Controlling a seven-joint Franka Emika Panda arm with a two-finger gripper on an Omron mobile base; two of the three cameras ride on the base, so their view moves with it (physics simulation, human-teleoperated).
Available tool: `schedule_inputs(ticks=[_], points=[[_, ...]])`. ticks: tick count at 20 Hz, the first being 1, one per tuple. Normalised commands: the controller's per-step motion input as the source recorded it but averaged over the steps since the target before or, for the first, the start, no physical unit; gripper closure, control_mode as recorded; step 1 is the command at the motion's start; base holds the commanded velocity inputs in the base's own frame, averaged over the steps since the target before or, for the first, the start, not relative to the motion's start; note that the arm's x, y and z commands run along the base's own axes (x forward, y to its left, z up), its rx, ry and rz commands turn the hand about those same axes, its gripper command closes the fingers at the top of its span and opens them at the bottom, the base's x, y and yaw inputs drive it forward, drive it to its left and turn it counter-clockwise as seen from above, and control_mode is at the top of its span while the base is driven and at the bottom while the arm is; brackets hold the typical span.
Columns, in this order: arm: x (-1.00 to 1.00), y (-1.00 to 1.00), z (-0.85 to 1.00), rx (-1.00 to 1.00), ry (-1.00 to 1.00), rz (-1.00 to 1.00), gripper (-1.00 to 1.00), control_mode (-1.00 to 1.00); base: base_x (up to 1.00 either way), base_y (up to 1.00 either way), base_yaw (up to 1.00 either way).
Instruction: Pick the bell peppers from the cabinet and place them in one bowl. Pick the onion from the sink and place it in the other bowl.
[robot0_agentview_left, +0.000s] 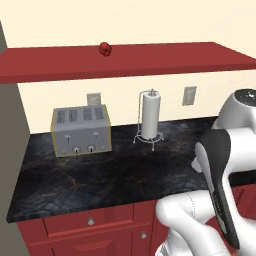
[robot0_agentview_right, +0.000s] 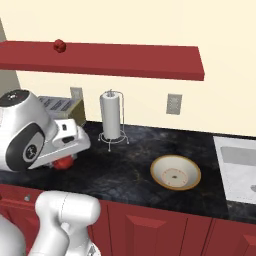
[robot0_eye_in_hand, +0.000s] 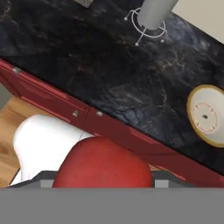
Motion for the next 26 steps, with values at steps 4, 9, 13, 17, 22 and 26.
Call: schedule_inputs(ticks=[4, 9, 13, 17, 22, 26], points=[[0.21, -0.78, -0.34, -0.02, 0.11, -0.09, 1.00, -1.00, 0.00, 0.00, 0.00], [0.40, -0.88, -0.22, 0.00, 0.09, -0.15, 1.00, -1.00, 0.00, 0.00, 0.00], [0.40, -0.89, -0.26, 0.01, 0.05, -0.16, 1.00, -1.00, 0.00, 0.00, 0.00], [0.47, -0.86, -0.28, 0.02, 0.01, -0.15, 1.00, -1.00, 0.00, 0.00, 0.00], [0.42, -0.59, -0.29, 0.05, -0.07, -0.07, 1.00, -1.00, 0.00, 0.00, 0.00], [0.40, -0.07, -0.24, 0.00, -0.13, 0.02, 1.00, -1.00, 0.00, 0.00, 0.00]])
